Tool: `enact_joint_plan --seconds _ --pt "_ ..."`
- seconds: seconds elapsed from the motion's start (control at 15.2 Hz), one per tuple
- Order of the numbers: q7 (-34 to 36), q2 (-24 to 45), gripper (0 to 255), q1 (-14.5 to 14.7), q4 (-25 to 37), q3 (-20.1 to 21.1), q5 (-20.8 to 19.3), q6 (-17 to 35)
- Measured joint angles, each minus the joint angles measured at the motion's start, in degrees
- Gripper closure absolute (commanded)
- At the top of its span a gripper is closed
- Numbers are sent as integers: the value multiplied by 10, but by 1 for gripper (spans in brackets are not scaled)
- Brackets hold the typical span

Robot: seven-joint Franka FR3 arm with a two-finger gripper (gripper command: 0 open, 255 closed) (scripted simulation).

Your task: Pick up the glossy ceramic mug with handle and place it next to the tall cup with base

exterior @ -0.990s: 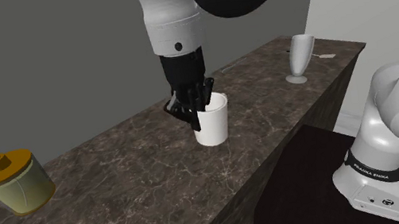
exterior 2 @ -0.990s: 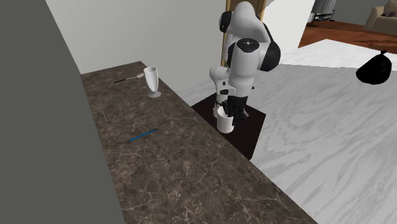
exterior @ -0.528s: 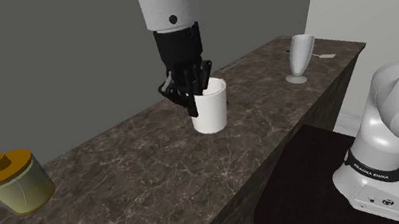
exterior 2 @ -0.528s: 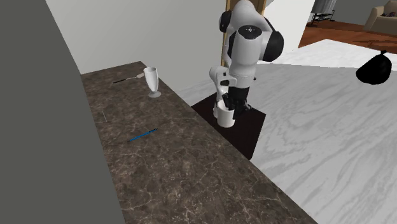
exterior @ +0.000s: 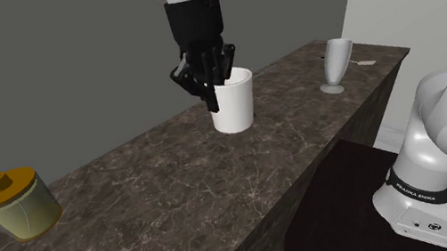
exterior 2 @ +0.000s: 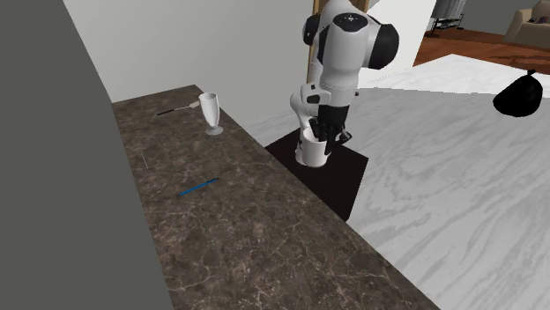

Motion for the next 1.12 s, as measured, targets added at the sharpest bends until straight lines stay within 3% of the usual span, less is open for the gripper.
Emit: enact_joint_plan --seconds 0.46,1.12 --pt "6 14 255 -1 67 1 -6 -54" --pt "-137 -74 255 -42 -17 -96 -3 -58"
